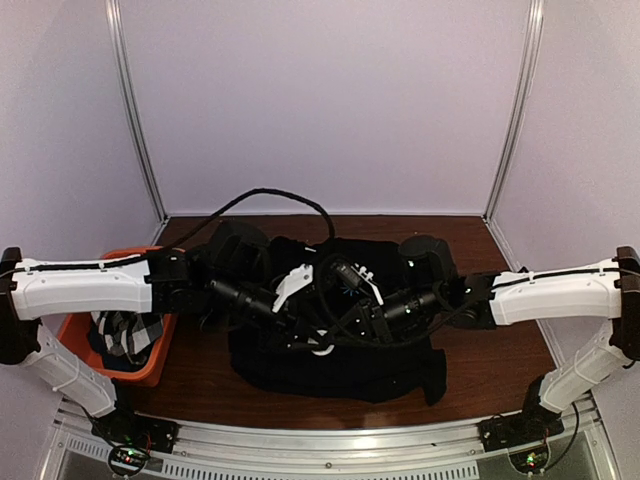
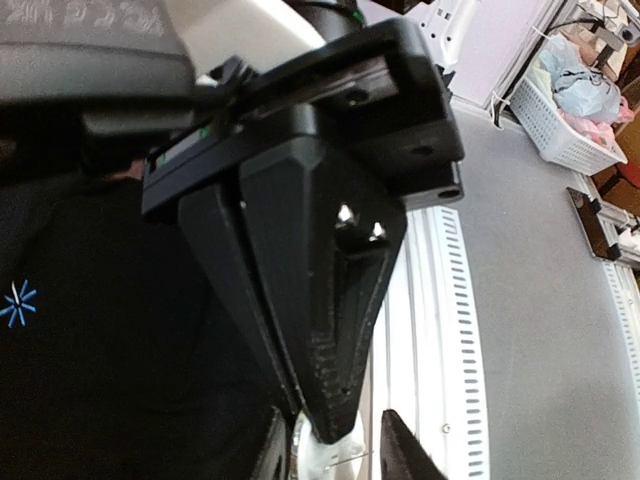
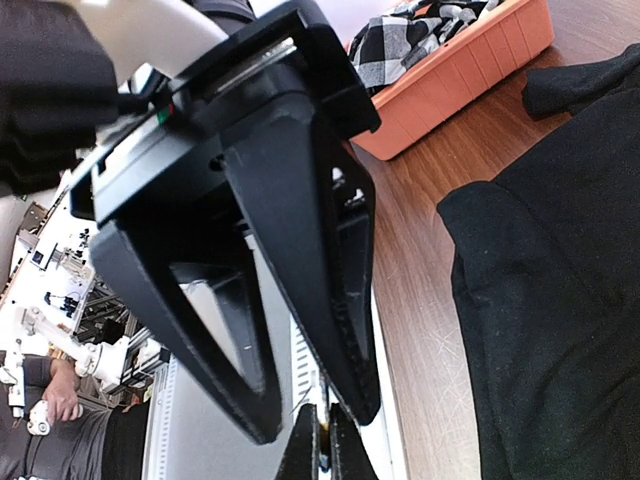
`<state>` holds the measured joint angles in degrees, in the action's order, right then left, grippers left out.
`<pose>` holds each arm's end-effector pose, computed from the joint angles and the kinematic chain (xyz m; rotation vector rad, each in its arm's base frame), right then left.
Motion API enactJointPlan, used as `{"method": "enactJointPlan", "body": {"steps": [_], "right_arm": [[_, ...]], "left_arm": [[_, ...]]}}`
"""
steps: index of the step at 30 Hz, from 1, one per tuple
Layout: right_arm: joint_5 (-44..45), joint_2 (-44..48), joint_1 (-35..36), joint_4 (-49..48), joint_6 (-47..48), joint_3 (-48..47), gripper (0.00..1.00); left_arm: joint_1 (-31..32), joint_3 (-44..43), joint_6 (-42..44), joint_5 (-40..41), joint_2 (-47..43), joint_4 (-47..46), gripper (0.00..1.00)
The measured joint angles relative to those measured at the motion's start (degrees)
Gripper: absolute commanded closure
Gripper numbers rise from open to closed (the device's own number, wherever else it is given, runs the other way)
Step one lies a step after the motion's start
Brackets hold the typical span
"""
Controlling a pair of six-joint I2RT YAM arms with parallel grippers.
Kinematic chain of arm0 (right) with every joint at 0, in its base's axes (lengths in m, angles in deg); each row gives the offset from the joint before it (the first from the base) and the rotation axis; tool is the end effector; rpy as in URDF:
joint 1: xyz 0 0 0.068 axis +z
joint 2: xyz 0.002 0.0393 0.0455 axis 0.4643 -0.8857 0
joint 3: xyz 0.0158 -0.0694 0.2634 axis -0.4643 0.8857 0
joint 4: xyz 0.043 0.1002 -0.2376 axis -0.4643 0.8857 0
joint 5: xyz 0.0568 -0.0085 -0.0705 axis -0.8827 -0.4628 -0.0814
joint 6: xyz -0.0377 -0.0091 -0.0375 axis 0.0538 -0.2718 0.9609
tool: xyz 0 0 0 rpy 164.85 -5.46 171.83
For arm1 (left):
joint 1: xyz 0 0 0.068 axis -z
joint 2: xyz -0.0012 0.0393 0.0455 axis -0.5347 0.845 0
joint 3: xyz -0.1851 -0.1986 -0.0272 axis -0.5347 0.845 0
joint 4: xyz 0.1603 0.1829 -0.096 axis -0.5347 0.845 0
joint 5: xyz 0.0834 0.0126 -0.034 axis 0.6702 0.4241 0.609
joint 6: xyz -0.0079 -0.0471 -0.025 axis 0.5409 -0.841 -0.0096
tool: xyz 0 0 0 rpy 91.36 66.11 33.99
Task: Pin the brooch onto the clothing
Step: Open the brooch, then pick up the flattened clothing from the center of the board.
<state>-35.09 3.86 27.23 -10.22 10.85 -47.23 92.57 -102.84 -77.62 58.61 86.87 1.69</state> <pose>0.1561 0.2697 0.2522 -1.1901 1.9577 1.7100 0.1387 -0.2794 0.2815 1.4441 1.9105 -1.1493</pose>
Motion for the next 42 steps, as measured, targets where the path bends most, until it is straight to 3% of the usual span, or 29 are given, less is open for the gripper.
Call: {"method": "enactJointPlan", "body": {"steps": [7, 10, 11, 16, 19, 23, 28, 31, 42], "right_arm": [[0.5, -0.3, 0.0, -0.5, 0.2, 0.0, 1.00], [2.2, -0.3, 0.0, 1.2, 1.4, -0.1, 1.00], [3.6, -0.3, 0.0, 2.5, 2.0, -0.3, 1.00], [14.4, -0.1, -0.1, 10.0, 4.0, -3.1, 1.00], [21.6, 0.3, -1.1, 12.0, 3.1, -4.9, 1.00], [27.8, 0.4, -5.6, 12.2, -2.3, -5.7, 1.00], [26.4, -0.1, -15.0, 1.5, -15.9, -0.4, 1.00], [27.1, -4.0, -18.2, 1.0, -19.7, -1.2, 1.00], [35.9, -25.4, -18.0, 12.9, -16.7, -27.2, 1.00]], "left_arm": [[0.0, 3.9, -3.4, 0.0, -4.6, -7.5, 0.35], [-0.6, 4.0, -3.8, 1.8, -7.3, -7.9, 0.04], [-1.0, 4.0, -4.2, 3.3, -8.2, -7.7, 0.03], [-5.5, 3.7, -5.6, 19.2, -14.3, -4.1, 0.02], [-11.8, 3.6, -7.1, 29.1, -16.5, -1.1, 0.02], [-21.1, 0.3, -8.5, 35.9, -13.6, 4.0, 0.02], [-26.7, -11.5, -8.5, 38.9, 1.2, 8.3, 0.02], [-28.1, -15.1, -7.3, 39.5, 8.0, 8.6, 0.02], [-29.8, -20.2, 2.6, 32.1, 27.2, 0.9, 0.02]]}}
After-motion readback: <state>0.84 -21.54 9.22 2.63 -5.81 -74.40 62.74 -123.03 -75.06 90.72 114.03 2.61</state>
